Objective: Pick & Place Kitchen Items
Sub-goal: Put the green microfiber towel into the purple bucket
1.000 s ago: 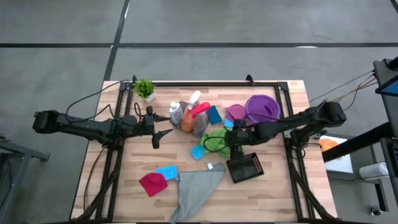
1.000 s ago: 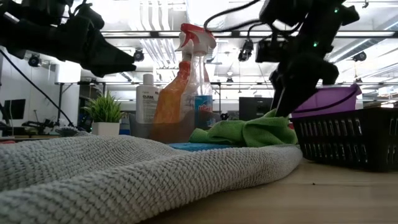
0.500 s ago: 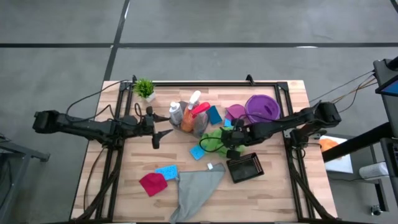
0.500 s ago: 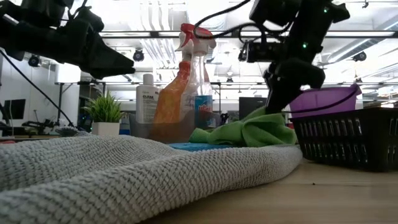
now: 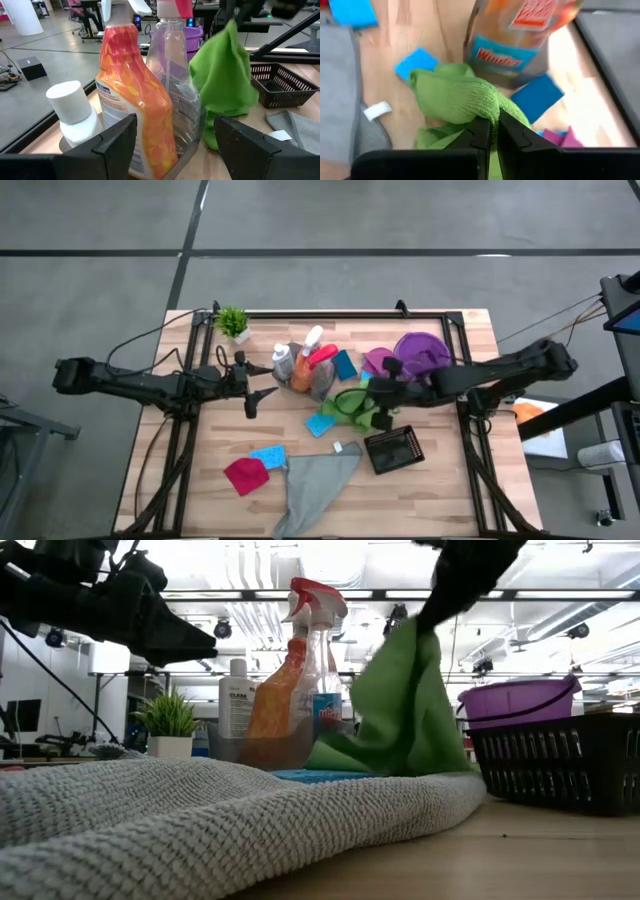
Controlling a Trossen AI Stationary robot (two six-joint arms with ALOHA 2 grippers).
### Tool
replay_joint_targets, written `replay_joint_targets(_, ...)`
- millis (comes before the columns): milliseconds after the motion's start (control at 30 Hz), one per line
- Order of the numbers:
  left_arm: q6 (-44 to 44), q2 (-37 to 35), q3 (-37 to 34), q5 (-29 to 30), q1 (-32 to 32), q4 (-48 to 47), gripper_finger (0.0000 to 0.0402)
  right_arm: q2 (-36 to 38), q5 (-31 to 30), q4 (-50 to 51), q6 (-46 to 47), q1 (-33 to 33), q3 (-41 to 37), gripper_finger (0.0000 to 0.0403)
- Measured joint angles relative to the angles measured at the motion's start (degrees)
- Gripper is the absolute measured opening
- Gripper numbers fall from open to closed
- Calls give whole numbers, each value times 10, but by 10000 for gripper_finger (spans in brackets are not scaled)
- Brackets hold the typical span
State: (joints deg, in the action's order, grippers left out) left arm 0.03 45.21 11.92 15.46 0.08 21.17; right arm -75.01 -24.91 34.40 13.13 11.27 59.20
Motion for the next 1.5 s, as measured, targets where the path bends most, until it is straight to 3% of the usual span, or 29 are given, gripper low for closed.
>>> replay_joint_targets(167,0,0,0,0,0,0,264,56,-61,69,5,0,27,18)
replay_joint_targets(367,0,0,0,0,0,0,264,127,-98,43,-16,0,37,18)
replay_joint_targets(533,-2,0,0,0,0,0,264,184,-95,-43,-45,0,1,18)
replay_joint_targets(833,-5,0,0,0,0,0,264,262,5,-314,-125,0,-155,18)
replay_joint_targets(1033,-5,0,0,0,0,0,264,313,6,-388,-140,0,-239,18)
replay_joint_targets(1233,-6,0,0,0,0,0,264,383,5,-434,-162,0,-267,18)
replay_joint_targets(1367,-6,0,0,0,0,0,264,422,-43,-444,-193,-1,-265,18)
replay_joint_targets(1500,-6,0,0,0,0,0,264,443,-151,-443,-229,-2,-264,18)
